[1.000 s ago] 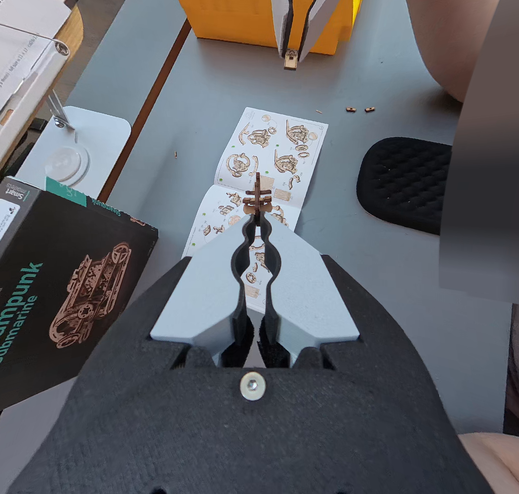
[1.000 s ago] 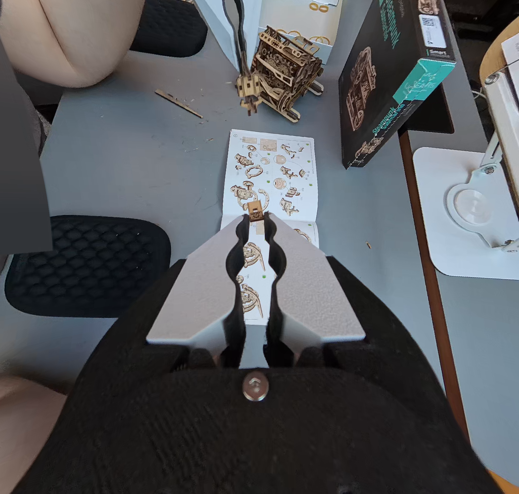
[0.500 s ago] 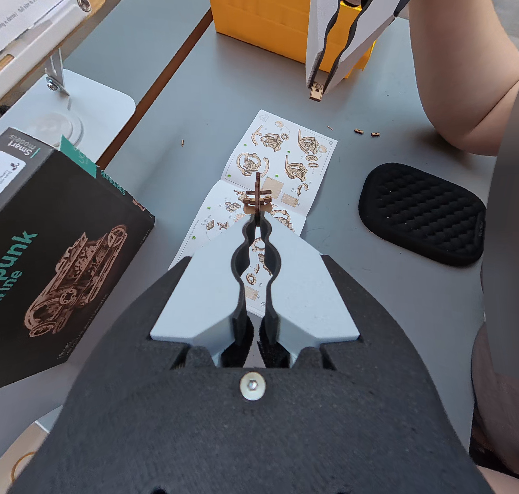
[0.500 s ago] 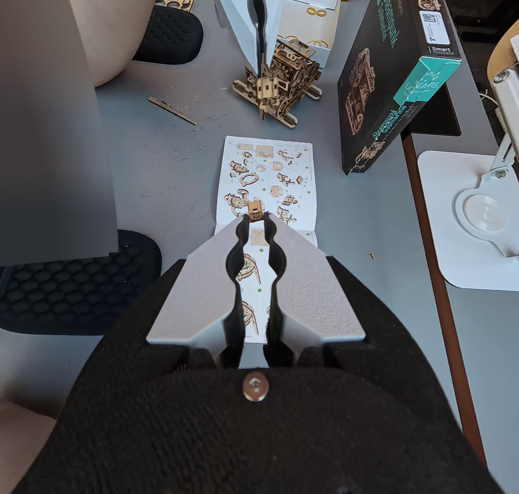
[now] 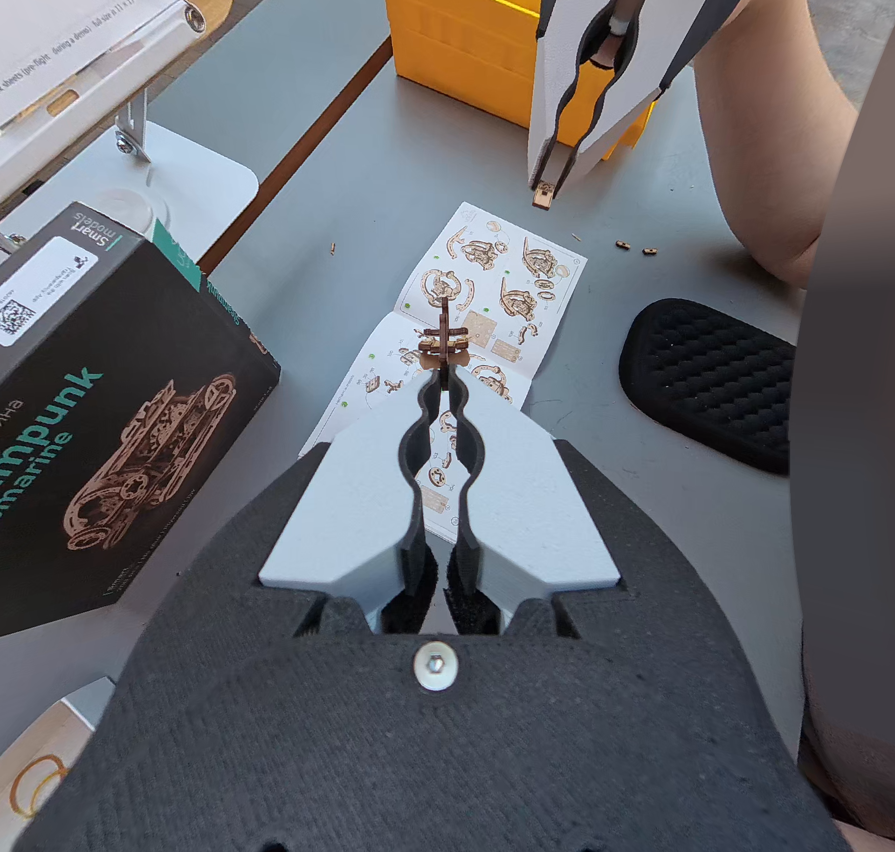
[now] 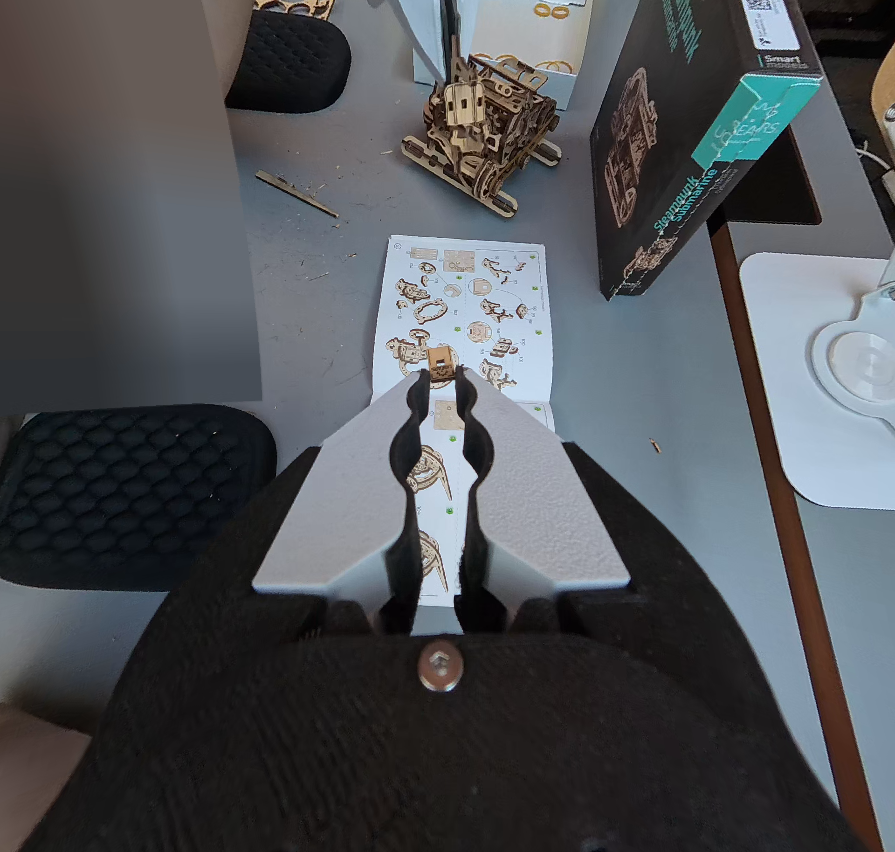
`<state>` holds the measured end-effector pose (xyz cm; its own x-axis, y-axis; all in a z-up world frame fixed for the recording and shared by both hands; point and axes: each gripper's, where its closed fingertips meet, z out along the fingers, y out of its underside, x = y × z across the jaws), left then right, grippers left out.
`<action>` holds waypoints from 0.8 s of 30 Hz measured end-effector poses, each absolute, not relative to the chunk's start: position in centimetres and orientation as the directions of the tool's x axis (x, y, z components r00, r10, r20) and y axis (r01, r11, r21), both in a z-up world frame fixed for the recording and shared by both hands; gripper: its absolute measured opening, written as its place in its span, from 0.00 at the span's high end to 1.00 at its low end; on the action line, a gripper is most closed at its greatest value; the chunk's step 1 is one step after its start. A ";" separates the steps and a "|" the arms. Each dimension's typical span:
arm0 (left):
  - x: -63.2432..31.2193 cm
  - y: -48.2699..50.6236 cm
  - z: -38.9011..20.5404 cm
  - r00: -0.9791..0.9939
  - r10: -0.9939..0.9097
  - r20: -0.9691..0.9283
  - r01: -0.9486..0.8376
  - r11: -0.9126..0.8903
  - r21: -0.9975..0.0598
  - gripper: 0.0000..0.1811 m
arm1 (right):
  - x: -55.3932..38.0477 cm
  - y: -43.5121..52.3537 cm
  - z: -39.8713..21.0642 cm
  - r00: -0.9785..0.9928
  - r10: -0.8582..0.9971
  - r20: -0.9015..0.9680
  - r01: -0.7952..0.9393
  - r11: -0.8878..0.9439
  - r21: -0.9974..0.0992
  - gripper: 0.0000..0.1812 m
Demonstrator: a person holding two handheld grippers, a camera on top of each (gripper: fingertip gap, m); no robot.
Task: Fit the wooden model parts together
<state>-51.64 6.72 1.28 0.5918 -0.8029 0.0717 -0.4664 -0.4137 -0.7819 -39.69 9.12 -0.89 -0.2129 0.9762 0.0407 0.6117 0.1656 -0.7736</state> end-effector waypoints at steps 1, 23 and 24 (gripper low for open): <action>-51.7 6.7 1.3 0.591 -0.803 0.072 -0.467 -0.414 -0.781 1.00 | -39.8 9.1 -0.9 -0.215 0.976 0.039 0.612 0.166 -0.774 0.95; -47.8 5.6 -0.3 0.480 -0.872 0.097 -0.532 -0.377 -0.758 1.00 | -42.2 7.1 0.8 -0.249 0.965 0.080 0.543 0.208 -0.813 0.95; -47.4 5.5 -0.5 0.471 -0.877 0.096 -0.543 -0.374 -0.752 1.00 | -42.4 6.9 1.0 -0.247 0.966 0.077 0.541 0.203 -0.816 0.95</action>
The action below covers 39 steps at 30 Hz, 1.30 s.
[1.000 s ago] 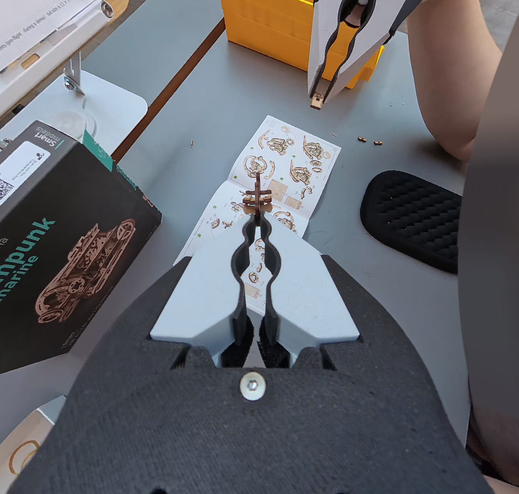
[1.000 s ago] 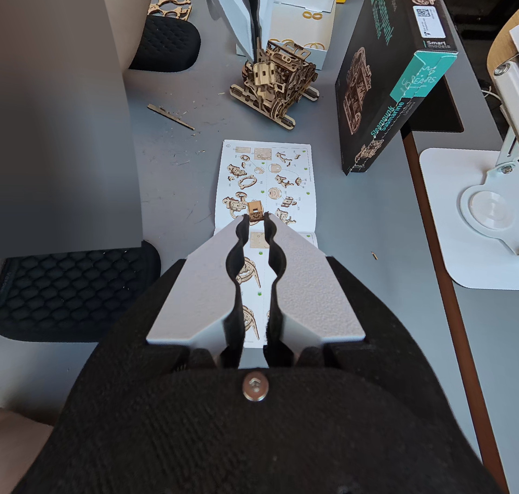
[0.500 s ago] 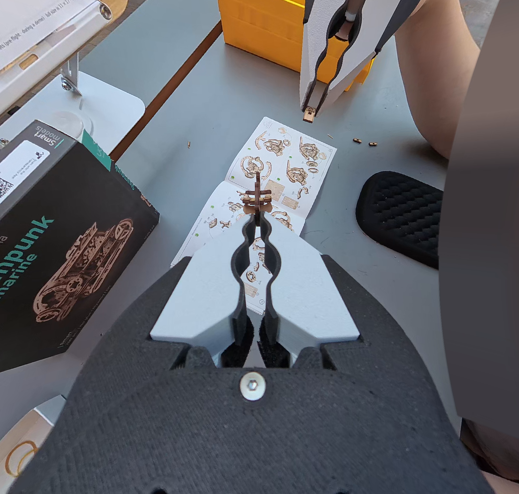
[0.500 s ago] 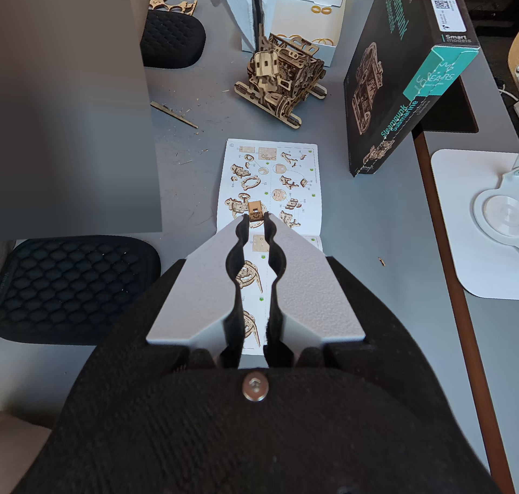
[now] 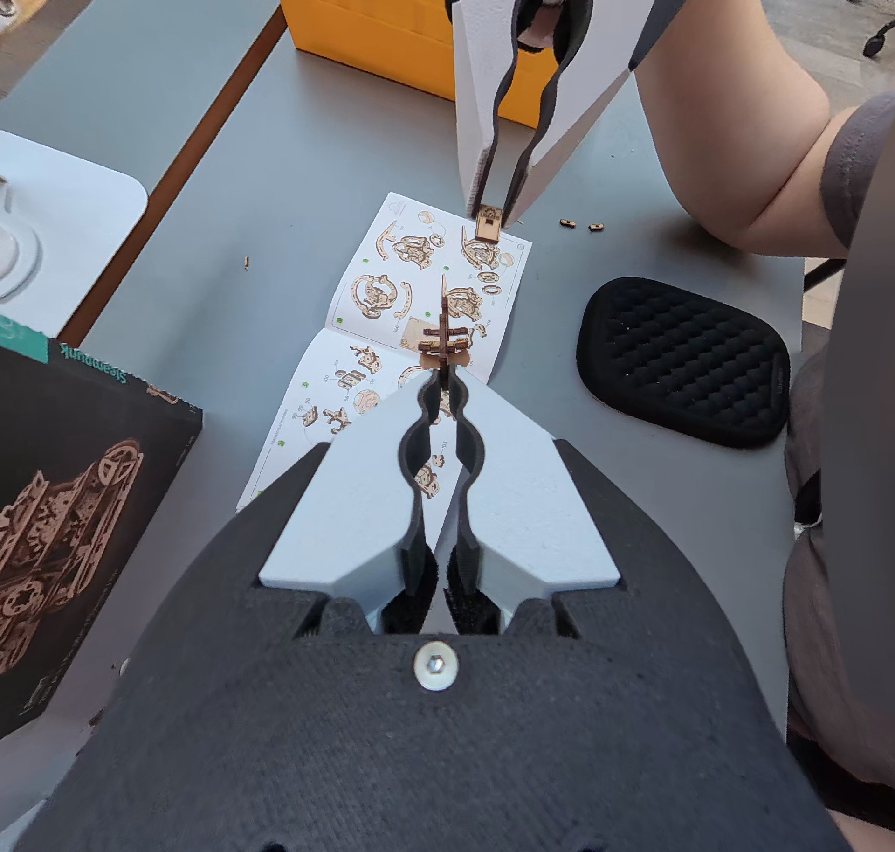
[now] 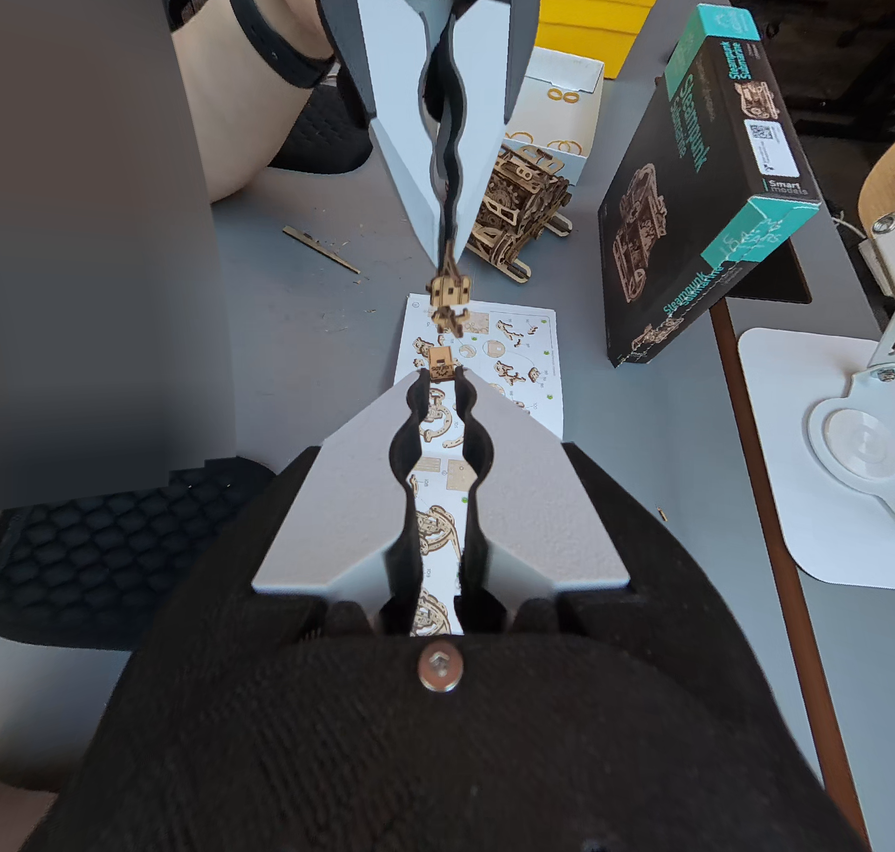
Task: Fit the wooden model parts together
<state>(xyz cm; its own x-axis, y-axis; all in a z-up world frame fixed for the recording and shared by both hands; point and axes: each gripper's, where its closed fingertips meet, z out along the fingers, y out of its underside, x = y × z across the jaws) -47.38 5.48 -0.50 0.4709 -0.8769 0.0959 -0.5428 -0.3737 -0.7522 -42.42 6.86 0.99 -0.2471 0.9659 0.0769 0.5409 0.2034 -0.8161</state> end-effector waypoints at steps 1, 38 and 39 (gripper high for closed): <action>-47.1 5.4 -0.7 0.465 -0.881 0.086 -0.554 -0.366 -0.748 1.00 | -42.6 6.7 1.2 -0.245 0.967 0.075 0.539 0.200 -0.818 0.95; -44.0 4.0 -1.9 0.371 -0.929 -0.007 -0.656 -0.257 -0.710 1.00 | -42.7 5.0 -2.6 -0.282 0.958 -0.039 0.700 0.178 -0.692 0.95; -44.0 4.0 -1.9 0.368 -0.930 -0.014 -0.660 -0.251 -0.708 1.00 | -42.7 4.9 -2.7 -0.284 0.958 -0.042 0.700 0.177 -0.692 0.95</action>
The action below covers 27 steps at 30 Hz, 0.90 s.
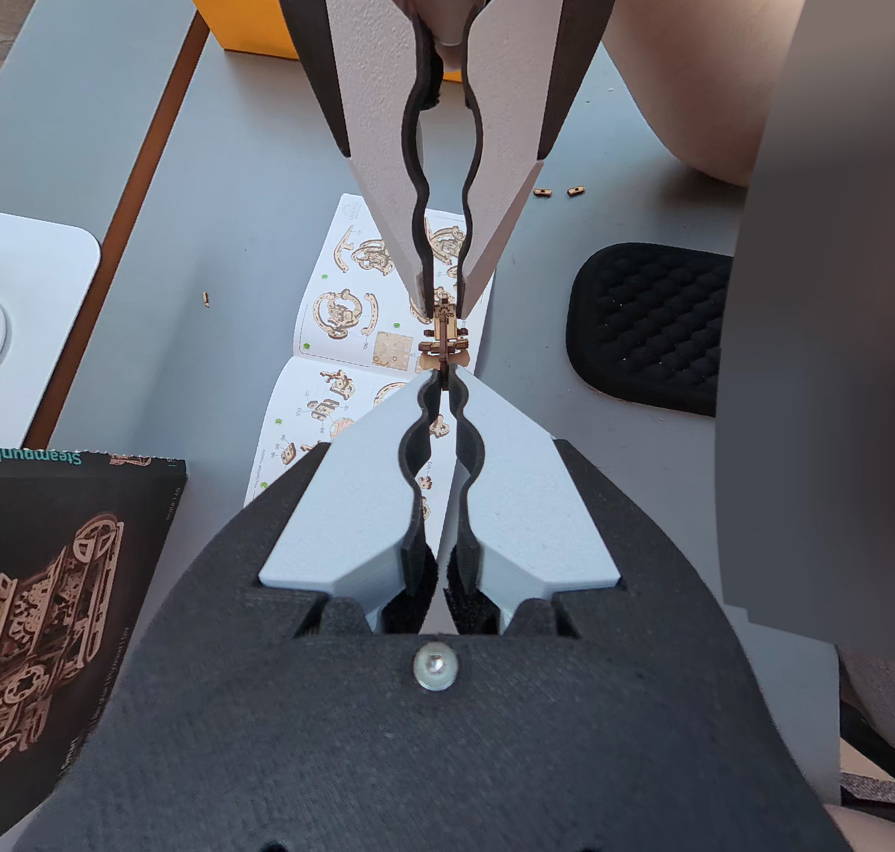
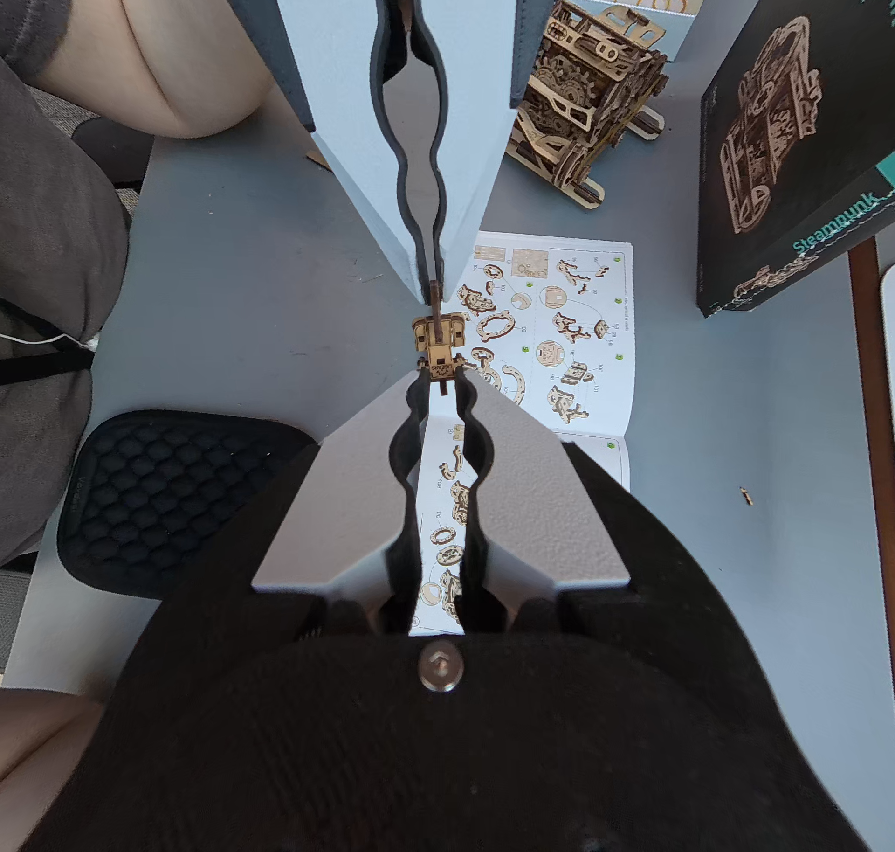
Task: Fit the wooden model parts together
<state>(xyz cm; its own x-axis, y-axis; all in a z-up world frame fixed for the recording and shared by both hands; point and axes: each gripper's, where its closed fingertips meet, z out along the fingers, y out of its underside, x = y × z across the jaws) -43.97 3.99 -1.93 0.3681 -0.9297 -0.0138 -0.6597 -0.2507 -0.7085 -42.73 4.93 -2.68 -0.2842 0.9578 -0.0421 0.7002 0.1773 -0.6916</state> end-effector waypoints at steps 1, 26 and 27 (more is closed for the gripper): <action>-43.9 4.0 -1.9 0.366 -0.930 -0.017 -0.661 -0.247 -0.708 1.00 | -42.7 4.9 -2.7 -0.284 0.958 -0.045 0.702 0.176 -0.690 0.95; -44.2 4.2 -0.9 0.383 -0.924 -0.013 -0.624 -0.248 -0.741 1.00 | -42.9 5.3 -1.4 -0.282 0.959 -0.035 0.645 0.163 -0.747 0.91; -44.3 4.3 -0.9 0.387 -0.922 -0.015 -0.622 -0.249 -0.743 1.00 | -42.8 5.4 -1.3 -0.278 0.960 -0.035 0.643 0.159 -0.749 0.90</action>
